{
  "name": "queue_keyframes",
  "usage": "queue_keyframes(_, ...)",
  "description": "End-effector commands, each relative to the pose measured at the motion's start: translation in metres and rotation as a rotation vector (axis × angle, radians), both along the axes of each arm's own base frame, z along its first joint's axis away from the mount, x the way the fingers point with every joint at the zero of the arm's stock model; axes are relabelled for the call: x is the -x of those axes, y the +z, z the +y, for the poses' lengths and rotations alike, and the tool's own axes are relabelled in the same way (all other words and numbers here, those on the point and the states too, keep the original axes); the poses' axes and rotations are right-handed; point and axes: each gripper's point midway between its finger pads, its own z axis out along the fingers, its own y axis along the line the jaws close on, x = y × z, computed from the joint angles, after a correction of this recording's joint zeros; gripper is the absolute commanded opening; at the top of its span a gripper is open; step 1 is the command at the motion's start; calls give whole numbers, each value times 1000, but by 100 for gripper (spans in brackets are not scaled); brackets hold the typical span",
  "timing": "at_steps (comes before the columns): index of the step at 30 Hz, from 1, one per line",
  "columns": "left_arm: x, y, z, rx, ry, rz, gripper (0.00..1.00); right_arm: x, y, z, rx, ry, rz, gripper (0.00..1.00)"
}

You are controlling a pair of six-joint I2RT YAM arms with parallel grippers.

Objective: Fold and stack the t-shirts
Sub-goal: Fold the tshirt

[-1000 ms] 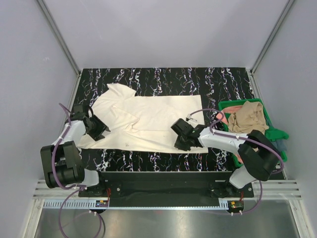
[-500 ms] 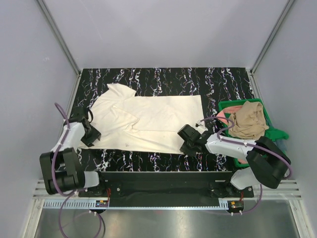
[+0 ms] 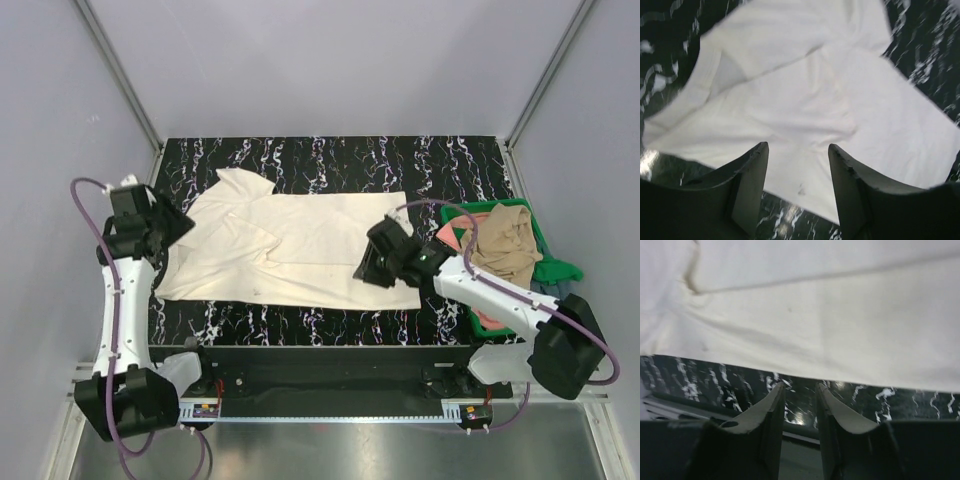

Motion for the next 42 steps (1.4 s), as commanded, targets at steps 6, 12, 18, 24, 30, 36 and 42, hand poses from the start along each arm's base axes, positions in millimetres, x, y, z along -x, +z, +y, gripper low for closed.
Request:
queue_keyframes(6,-96,88,27,-103,-82,-222,58,-96,104,-18,-33,134,-315,42)
queue_keyframes(12,-154,54,81,-69,41,-225,51,-149,127,-18,-88,301,-379,48)
queue_keyframes(18,-187,-11,112,48,49,-164,49,-197,126,-33,-148,308,-361,50)
queue_keyframes(24,-189,-84,121,14,63,16,44,-232,98,-52,-242,318,-281,53)
queue_keyframes(30,-207,-105,112,85,14,-12,48,-252,63,-75,-215,308,-228,56)
queue_keyframes(36,-243,-108,95,164,-110,-86,49,-279,31,-97,-167,291,-181,59)
queue_keyframes(42,-261,-131,76,201,-199,-44,48,-295,2,-101,-156,319,-115,60)
